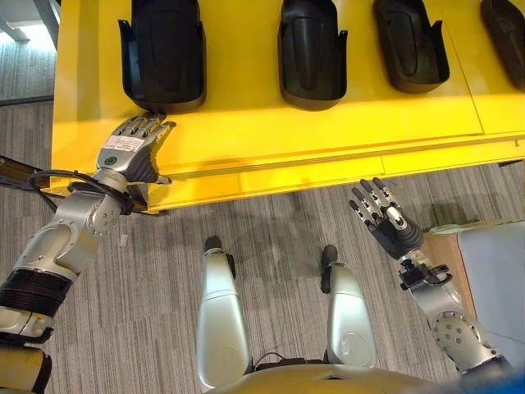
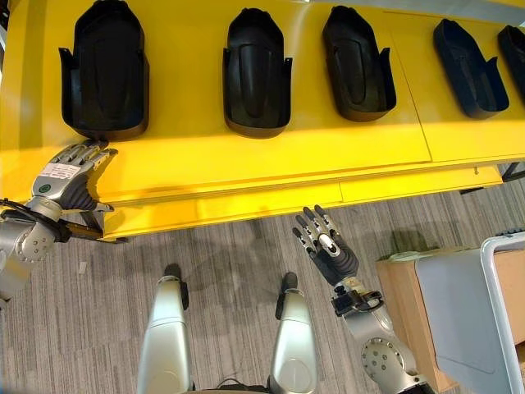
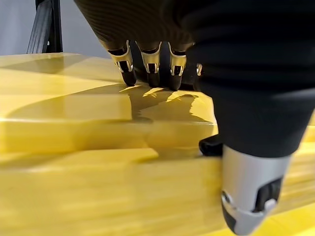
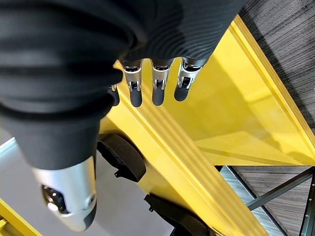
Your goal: Move parts from the plastic box to the shelf.
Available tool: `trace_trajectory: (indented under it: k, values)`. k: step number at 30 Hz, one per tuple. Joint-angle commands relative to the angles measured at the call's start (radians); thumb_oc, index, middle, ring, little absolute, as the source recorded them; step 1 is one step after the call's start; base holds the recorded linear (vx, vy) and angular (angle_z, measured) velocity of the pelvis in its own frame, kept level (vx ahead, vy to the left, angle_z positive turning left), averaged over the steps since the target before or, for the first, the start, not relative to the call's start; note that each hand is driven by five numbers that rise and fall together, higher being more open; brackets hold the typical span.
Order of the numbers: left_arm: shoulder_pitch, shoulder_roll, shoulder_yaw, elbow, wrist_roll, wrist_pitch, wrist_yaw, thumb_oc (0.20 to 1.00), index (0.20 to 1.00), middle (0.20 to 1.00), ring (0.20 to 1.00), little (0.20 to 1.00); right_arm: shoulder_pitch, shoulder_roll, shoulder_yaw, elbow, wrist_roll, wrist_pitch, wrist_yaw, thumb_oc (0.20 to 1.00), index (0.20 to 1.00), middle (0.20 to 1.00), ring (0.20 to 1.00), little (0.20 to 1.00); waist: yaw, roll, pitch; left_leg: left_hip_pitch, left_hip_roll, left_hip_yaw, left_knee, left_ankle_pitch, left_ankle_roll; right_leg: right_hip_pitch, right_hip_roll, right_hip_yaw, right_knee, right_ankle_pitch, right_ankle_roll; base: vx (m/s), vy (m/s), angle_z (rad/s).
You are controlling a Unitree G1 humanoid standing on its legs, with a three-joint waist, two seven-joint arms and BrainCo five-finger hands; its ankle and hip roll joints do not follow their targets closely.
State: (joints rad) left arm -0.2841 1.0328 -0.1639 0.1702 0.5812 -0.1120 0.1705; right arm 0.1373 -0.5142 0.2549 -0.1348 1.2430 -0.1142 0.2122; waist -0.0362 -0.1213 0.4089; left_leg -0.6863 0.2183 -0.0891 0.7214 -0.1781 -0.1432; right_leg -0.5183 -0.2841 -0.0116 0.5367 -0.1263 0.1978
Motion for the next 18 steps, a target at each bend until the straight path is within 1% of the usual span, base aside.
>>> trace_trajectory:
  k: [1,5,10,12,16,18]
  values:
    - [-0.17,-0.055,-0.095,-0.061,0.022,-0.055,0.023,1.0,1.0,1.0,1.0,1.0,-0.001,-0.019,-0.033,-0.036,0.012,-0.025,0.018,1.0,1.0,1.0,1.0,1.0,-0.054,0.027,-0.045,0.071,0.045,0.031,-0.13,0.088,-0.006,-0.022,-0.023,0.059,0.106,-0.039,-0.034,0.0,0.0,0.0]
    - [-0.166,-0.052,-0.094,-0.079,0.022,-0.058,0.017,1.0,1.0,1.0,1.0,1.0,-0.001,-0.018,-0.037,-0.037,0.013,-0.028,0.017,1.0,1.0,1.0,1.0,1.0,-0.055,0.028,-0.044,0.069,0.046,0.031,-0.13,0.088,-0.006,-0.026,-0.022,0.061,0.107,-0.039,-0.033,0.0,0.0,0.0]
    - [-0.105,-0.048,-0.061,-0.126,0.002,-0.071,-0.001,1.0,1.0,1.0,1.0,1.0,-0.001,-0.013,-0.037,-0.037,0.009,-0.026,0.019,1.0,1.0,1.0,1.0,1.0,-0.052,0.032,-0.042,0.069,0.046,0.031,-0.13,0.087,-0.006,-0.025,-0.021,0.061,0.109,-0.041,-0.033,0.0,0.0,0.0]
    - [-0.055,-0.045,-0.037,-0.163,-0.014,-0.083,-0.011,1.0,1.0,1.0,1.0,1.0,0.002,-0.013,-0.042,-0.042,0.005,-0.03,0.019,1.0,1.0,1.0,1.0,1.0,-0.046,0.033,-0.04,0.072,0.045,0.032,-0.133,0.088,-0.006,-0.024,-0.021,0.06,0.108,-0.042,-0.033,0.0,0.0,0.0]
    - [0.111,-0.038,0.061,-0.269,-0.065,-0.106,-0.049,1.0,1.0,1.0,1.0,1.0,-0.009,-0.013,-0.054,-0.069,-0.018,-0.039,0.019,1.0,1.0,1.0,1.0,1.0,-0.034,0.036,-0.035,0.074,0.042,0.03,-0.131,0.087,-0.004,-0.013,-0.023,0.057,0.103,-0.042,-0.034,0.01,-0.005,-0.07]
    - [0.138,-0.039,0.076,-0.282,-0.074,-0.108,-0.056,1.0,1.0,1.0,1.0,1.0,-0.013,-0.014,-0.054,-0.074,-0.022,-0.042,0.018,1.0,1.0,1.0,1.0,1.0,-0.033,0.036,-0.035,0.074,0.041,0.029,-0.131,0.086,-0.004,-0.013,-0.024,0.057,0.104,-0.042,-0.033,0.01,-0.002,-0.06]
